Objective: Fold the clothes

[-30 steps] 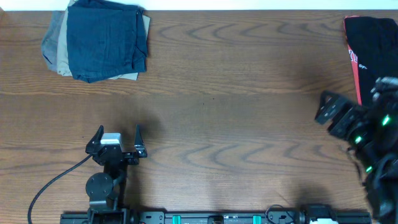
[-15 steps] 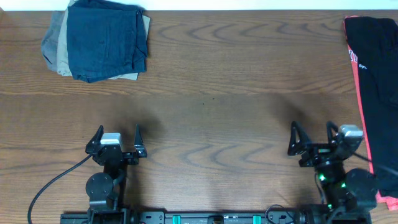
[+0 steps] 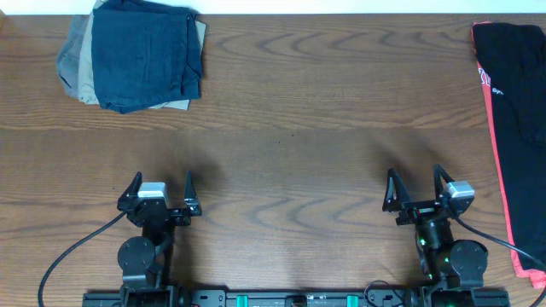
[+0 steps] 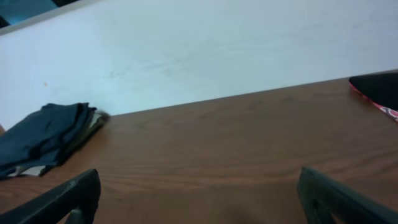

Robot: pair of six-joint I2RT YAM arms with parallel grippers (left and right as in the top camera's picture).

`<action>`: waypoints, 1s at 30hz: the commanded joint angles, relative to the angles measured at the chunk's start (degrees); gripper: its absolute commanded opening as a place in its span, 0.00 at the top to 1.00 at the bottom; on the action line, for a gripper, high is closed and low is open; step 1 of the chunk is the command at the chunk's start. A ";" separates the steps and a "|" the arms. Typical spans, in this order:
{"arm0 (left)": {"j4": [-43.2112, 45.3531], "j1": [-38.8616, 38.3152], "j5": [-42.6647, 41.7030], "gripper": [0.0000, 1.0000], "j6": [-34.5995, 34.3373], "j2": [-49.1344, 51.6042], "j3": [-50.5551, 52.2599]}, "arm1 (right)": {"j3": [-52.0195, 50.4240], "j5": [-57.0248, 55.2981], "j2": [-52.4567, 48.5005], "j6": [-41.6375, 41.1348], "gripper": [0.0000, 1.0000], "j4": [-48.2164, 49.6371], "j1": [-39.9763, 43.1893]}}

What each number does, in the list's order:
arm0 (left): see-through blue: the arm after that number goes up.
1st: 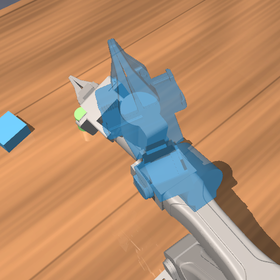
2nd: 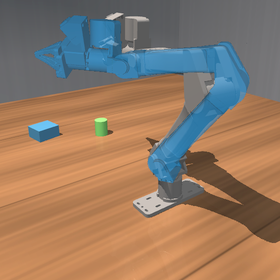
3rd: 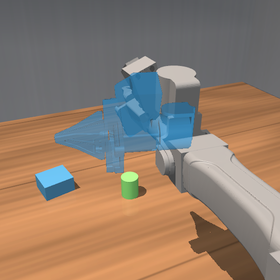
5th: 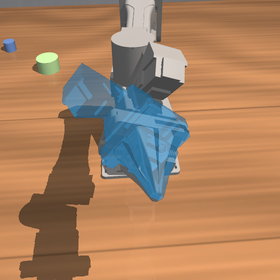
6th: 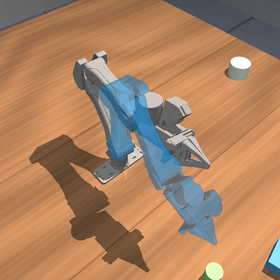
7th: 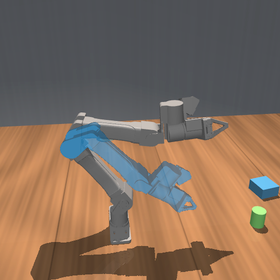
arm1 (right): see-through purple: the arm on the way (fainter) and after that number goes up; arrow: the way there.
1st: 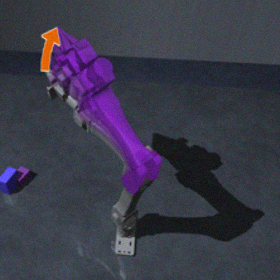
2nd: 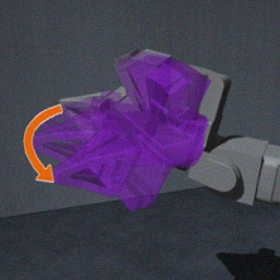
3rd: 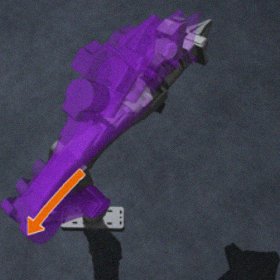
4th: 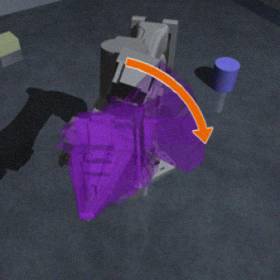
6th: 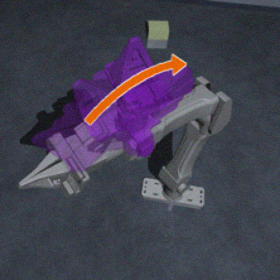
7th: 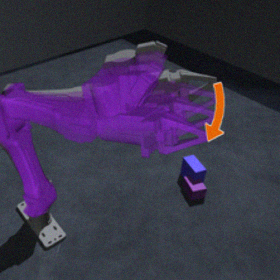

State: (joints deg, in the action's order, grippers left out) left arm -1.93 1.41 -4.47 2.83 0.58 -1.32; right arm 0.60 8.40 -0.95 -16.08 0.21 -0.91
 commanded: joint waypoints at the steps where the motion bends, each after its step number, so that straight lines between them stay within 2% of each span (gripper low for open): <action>1: -1.68 0.28 -0.39 0.02 0.11 -0.35 1.09 | -0.31 -5.20 0.68 -0.20 0.01 0.24 -0.72; 8: -1.68 0.28 -0.39 0.02 0.11 -0.35 1.09 | -0.28 -14.14 0.68 0.50 0.01 -4.09 -0.72; 14: -1.68 0.28 -0.39 0.02 0.11 -0.35 1.09 | -0.28 -14.19 0.68 5.66 0.01 -3.91 -0.79; 21: -1.68 0.28 -0.39 0.02 0.11 -0.35 1.09 | -0.28 -14.60 0.68 17.38 0.01 -3.89 -0.79; 30: -1.68 0.28 -0.39 0.02 0.11 -0.35 1.09 | -0.28 -12.74 0.68 18.03 0.01 -4.11 -0.76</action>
State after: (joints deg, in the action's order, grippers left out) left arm -1.91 1.41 -4.47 2.83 0.58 -1.32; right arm 0.40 -4.82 -0.73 0.16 -3.60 -0.93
